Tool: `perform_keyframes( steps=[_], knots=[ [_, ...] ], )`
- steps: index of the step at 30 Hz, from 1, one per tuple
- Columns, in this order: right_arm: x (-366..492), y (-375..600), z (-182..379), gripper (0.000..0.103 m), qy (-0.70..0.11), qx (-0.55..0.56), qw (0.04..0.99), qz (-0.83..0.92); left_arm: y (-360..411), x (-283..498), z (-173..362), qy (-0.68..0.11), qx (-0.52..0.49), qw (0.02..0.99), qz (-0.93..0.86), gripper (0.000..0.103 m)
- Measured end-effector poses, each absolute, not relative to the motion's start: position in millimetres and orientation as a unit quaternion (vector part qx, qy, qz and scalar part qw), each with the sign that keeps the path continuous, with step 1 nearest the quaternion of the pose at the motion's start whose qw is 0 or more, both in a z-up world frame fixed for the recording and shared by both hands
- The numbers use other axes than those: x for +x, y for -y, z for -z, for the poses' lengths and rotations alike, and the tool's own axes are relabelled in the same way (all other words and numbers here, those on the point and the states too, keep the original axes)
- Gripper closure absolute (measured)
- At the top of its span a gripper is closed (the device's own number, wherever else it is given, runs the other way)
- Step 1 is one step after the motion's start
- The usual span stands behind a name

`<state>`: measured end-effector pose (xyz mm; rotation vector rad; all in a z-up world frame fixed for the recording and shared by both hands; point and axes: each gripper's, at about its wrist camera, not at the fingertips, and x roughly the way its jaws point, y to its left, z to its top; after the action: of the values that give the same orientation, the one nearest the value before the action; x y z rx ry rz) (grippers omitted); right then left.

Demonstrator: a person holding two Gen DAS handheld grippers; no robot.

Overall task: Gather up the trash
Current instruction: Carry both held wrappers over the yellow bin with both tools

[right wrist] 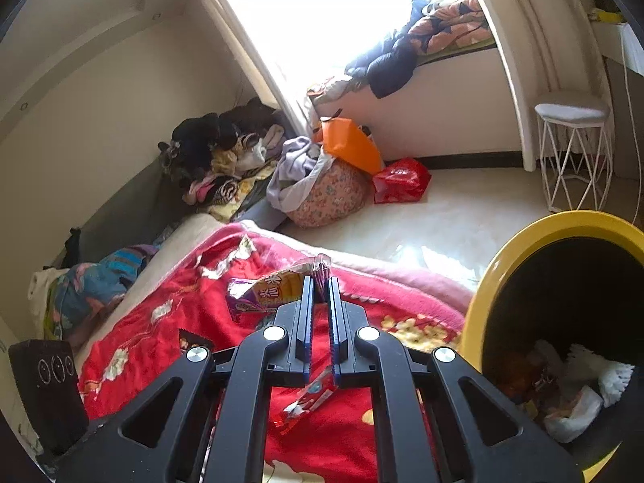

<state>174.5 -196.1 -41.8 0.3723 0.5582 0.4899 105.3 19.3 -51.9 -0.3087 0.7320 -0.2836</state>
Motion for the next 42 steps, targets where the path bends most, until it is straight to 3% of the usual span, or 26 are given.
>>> perform_keyframes(
  steps=[42],
  knots=[
    [122.2,361.3,63.5,0.096,-0.239,0.175,0.955,-0.025,113.8,113.3,34.4,-0.342,-0.069,0.903,0.249,0.091]
  ],
)
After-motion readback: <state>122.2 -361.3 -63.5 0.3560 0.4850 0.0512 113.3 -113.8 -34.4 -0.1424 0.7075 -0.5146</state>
